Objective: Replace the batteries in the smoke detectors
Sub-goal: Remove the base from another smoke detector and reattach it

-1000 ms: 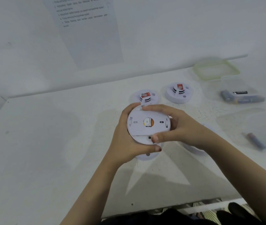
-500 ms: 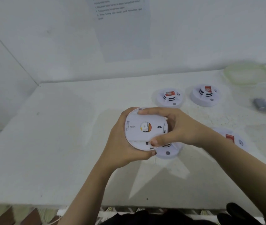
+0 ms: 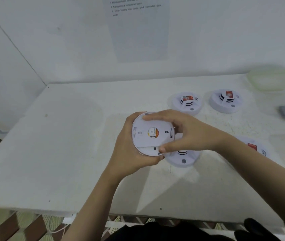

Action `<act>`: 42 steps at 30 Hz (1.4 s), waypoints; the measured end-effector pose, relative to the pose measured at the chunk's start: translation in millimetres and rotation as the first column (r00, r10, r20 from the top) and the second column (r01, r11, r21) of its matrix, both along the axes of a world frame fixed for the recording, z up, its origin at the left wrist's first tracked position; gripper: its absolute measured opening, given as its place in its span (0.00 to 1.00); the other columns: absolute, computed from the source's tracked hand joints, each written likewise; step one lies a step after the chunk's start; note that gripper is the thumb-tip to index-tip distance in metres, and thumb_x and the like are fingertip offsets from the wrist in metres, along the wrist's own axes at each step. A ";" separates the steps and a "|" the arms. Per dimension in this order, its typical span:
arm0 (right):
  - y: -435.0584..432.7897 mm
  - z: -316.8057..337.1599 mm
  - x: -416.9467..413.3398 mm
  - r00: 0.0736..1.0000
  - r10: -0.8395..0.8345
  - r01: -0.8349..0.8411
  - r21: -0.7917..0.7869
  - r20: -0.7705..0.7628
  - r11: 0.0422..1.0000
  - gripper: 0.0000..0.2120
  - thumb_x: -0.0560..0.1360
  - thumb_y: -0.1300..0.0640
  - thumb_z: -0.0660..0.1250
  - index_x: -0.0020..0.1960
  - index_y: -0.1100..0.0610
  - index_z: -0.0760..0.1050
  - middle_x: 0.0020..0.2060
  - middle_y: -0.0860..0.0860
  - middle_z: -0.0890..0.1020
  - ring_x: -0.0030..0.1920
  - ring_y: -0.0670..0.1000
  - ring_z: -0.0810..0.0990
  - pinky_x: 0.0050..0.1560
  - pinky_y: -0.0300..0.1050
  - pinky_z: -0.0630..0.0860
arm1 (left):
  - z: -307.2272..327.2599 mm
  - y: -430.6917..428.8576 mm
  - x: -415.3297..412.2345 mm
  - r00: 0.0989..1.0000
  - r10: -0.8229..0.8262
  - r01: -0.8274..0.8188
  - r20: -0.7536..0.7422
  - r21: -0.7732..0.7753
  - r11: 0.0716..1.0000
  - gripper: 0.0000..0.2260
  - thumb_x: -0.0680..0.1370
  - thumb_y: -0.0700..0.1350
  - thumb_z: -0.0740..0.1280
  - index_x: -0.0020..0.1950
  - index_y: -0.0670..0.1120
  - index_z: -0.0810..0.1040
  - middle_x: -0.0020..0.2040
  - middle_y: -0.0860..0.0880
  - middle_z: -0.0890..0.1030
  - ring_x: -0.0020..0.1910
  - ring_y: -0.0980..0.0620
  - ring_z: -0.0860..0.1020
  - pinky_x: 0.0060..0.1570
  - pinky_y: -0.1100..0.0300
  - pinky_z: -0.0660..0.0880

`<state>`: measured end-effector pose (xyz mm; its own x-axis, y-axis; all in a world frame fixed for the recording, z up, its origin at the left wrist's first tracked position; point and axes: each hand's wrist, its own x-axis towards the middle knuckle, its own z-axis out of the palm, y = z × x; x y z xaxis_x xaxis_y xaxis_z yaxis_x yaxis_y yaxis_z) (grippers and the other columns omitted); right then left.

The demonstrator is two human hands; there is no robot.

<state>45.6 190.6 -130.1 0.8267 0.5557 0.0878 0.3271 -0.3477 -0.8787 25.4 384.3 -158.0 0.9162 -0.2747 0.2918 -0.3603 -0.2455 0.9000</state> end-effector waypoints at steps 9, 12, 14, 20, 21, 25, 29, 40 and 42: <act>21.9 -18.6 28.5 0.997 0.048 -0.036 -0.170 0.068 0.985 0.36 0.65 0.59 0.76 0.67 0.38 0.67 0.60 0.44 0.73 0.61 0.40 0.69 0.55 0.31 0.68 | -34.3 19.6 15.5 0.994 0.075 -0.075 -0.075 0.006 0.997 0.44 0.58 0.45 0.78 0.71 0.51 0.63 0.64 0.57 0.74 0.63 0.55 0.76 0.55 0.60 0.77; 25.6 -25.3 39.8 0.999 0.049 -0.047 -0.198 0.001 0.979 0.36 0.66 0.60 0.75 0.66 0.35 0.67 0.55 0.39 0.70 0.56 0.39 0.70 0.51 0.32 0.68 | -39.5 20.1 23.9 0.992 0.088 -0.086 -0.092 0.025 0.996 0.44 0.59 0.41 0.79 0.71 0.51 0.63 0.61 0.65 0.74 0.61 0.59 0.76 0.52 0.64 0.77; 26.5 -27.1 47.8 0.999 0.043 -0.048 -0.222 -0.027 0.974 0.36 0.66 0.61 0.74 0.66 0.35 0.67 0.55 0.40 0.69 0.55 0.40 0.70 0.50 0.31 0.67 | -42.5 19.7 30.2 0.991 0.096 -0.092 -0.097 0.040 0.995 0.43 0.60 0.39 0.79 0.70 0.52 0.63 0.59 0.67 0.74 0.59 0.61 0.77 0.51 0.63 0.78; 25.2 -26.9 71.4 0.999 0.028 -0.041 -0.304 -0.045 0.952 0.35 0.67 0.63 0.73 0.67 0.36 0.66 0.59 0.47 0.68 0.57 0.45 0.71 0.49 0.30 0.69 | -47.9 12.6 52.0 0.989 0.108 -0.103 -0.104 0.051 0.993 0.41 0.59 0.39 0.80 0.68 0.52 0.65 0.57 0.68 0.75 0.57 0.62 0.77 0.49 0.66 0.77; 24.8 -27.2 74.4 0.999 0.027 -0.039 -0.319 -0.042 0.947 0.36 0.67 0.63 0.72 0.67 0.37 0.66 0.59 0.47 0.68 0.57 0.46 0.71 0.50 0.31 0.70 | -49.1 11.8 55.7 0.988 0.113 -0.107 -0.104 0.058 0.993 0.41 0.59 0.39 0.80 0.67 0.53 0.65 0.56 0.68 0.75 0.57 0.62 0.77 0.48 0.68 0.76; 23.4 -28.9 84.0 1.000 0.001 -0.001 -0.367 0.001 0.930 0.36 0.67 0.62 0.72 0.68 0.37 0.66 0.57 0.47 0.70 0.56 0.47 0.72 0.51 0.33 0.71 | -49.2 10.7 68.0 0.988 0.119 -0.108 -0.095 0.117 0.987 0.41 0.60 0.39 0.82 0.63 0.63 0.63 0.56 0.73 0.73 0.56 0.67 0.76 0.46 0.74 0.73; 23.1 -31.0 91.3 0.999 -0.001 0.021 -0.384 0.051 0.923 0.36 0.67 0.61 0.72 0.69 0.39 0.65 0.57 0.48 0.71 0.57 0.49 0.71 0.56 0.41 0.72 | -51.8 7.6 80.9 0.990 0.110 -0.096 -0.093 0.151 0.984 0.39 0.61 0.39 0.81 0.66 0.54 0.66 0.56 0.69 0.73 0.56 0.66 0.76 0.45 0.76 0.71; 23.6 -43.0 109.1 0.983 -0.036 0.007 -0.158 -0.182 0.987 0.37 0.67 0.63 0.75 0.62 0.32 0.65 0.61 0.49 0.64 0.61 0.47 0.66 0.56 0.31 0.68 | -51.2 5.4 104.6 0.988 0.100 -0.077 -0.121 0.182 0.980 0.42 0.60 0.38 0.81 0.67 0.52 0.63 0.58 0.60 0.76 0.53 0.62 0.77 0.44 0.70 0.75; 24.9 -42.0 111.2 0.981 -0.039 0.017 -0.113 -0.189 0.993 0.36 0.66 0.65 0.75 0.60 0.33 0.67 0.57 0.46 0.66 0.57 0.43 0.68 0.53 0.29 0.69 | -51.2 5.6 106.4 0.987 0.103 -0.079 -0.126 0.180 0.980 0.42 0.59 0.38 0.81 0.68 0.52 0.65 0.58 0.59 0.76 0.53 0.62 0.78 0.44 0.70 0.76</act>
